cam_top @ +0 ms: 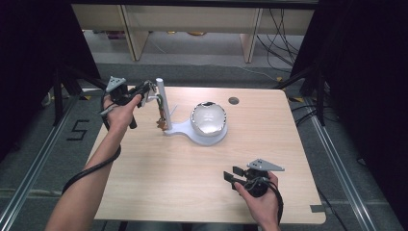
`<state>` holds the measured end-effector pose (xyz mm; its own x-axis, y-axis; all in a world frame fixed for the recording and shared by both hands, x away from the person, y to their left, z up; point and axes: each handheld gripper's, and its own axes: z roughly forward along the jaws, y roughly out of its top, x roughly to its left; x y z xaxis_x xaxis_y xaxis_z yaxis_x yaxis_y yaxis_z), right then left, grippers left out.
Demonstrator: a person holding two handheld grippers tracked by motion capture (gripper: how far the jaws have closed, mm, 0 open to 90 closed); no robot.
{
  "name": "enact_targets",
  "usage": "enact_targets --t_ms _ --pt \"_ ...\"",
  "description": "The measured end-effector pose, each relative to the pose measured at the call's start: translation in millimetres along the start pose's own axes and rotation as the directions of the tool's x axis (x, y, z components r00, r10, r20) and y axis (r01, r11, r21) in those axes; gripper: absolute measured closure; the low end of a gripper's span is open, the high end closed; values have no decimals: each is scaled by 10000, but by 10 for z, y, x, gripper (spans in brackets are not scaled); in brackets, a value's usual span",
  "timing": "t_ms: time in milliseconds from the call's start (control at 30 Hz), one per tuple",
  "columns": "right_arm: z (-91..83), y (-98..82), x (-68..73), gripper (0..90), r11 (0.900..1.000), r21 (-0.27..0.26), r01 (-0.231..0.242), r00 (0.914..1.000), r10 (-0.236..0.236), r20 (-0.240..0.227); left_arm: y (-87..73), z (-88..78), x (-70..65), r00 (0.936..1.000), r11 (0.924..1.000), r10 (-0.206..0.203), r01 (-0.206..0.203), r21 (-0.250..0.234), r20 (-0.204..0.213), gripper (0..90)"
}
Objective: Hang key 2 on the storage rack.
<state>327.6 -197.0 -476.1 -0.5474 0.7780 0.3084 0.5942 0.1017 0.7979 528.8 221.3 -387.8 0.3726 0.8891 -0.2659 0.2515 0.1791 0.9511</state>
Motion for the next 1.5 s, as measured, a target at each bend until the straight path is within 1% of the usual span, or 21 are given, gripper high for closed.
enact_targets --t_ms 133,167,200,367,400,633,667,733,800,900,933,1033,1067,1100,1167,1200,1233,1333,1367,1467,1500 --pt "1 0 0 528 10000 -3 -7 10000 7 -9 6 -15 -25 9999 10000 83 -83 -6 80 742" --pt "2 -2 9 528 9999 -8 -146 9999 146 -54 3 -18 -28 9999 10000 78 -78 3 85 742" --pt "3 2 -9 528 9999 -25 122 9999 -123 -83 -1 -23 -25 9999 10000 77 -77 38 94 742" --pt "-17 3 -1 528 9999 99 -52 10000 51 71 -34 -53 3 9999 9999 -53 52 115 136 742" --pt "-22 1 27 529 9990 203 -402 9992 400 72 -40 -62 8 9999 9999 -36 34 145 138 742" --pt "-2 2 19 529 9998 -27 -219 9998 219 28 -65 -131 -11 9997 9998 7 -12 203 227 742" --pt "-7 9 -5 529 9998 -34 177 9997 -176 181 -69 -139 -7 9998 9997 46 -50 228 181 742" --pt "-2 6 7 530 10000 -2 -21 10000 21 9 -93 -155 -6 9999 9995 46 -50 306 127 742" --pt "-5 4 -4 530 10000 -29 24 10000 -24 -27 -127 -173 0 9999 9992 131 -132 375 55 742" --pt "1 3 -8 530 10000 -29 68 10000 -68 -10 -190 -199 30 9998 9984 146 -139 553 -115 742" --pt "6 0 3 530 10000 -7 -59 10000 59 -34 -207 -202 36 9998 9984 98 -89 565 -150 742" --pt "11 1 -5 530 9999 -15 163 9999 -164 -56 -261 -223 61 9996 9974 96 -77 722 -264 742" --pt "4 2 -1 530 10000 2 76 10000 -76 -9 -280 -230 66 9996 9969 128 -108 778 -250 742" --pt "1 -2 20 530 9997 42 -252 9997 252 -28 -299 -240 72 9995 9961 136 -111 877 -273 742" --pt "-1 -1 22 530 9994 110 -323 9995 323 -48 -325 -247 84 9995 9953 116 -88 963 -283 742" --pt "-2 5 -4 530 9999 24 109 9999 -109 101 -341 -249 87 9996 9952 68 -39 977 -285 742" --pt "1 5 -5 530 9999 14 164 9998 -165 136 -354 -253 92 9996 9945 95 -67 1044 -271 742" --pt "12 1 3 530 10000 18 44 10000 -44 -14 -394 -259 96 9996 9929 78 -44 1188 -283 742" --pt "14 2 -3 530 9999 -8 163 9999 -163 -14 -410 -258 101 9996 9923 75 -42 1241 -261 742" --pt "10 1 0 530 10000 18 69 10000 -69 -12 -465 -257 109 9997 9878 114 -78 1557 -223 741" --pt "-2 5 -3 531 9999 13 172 9997 -172 143 -485 -253 110 9997 9860 125 -92 1663 -187 741"
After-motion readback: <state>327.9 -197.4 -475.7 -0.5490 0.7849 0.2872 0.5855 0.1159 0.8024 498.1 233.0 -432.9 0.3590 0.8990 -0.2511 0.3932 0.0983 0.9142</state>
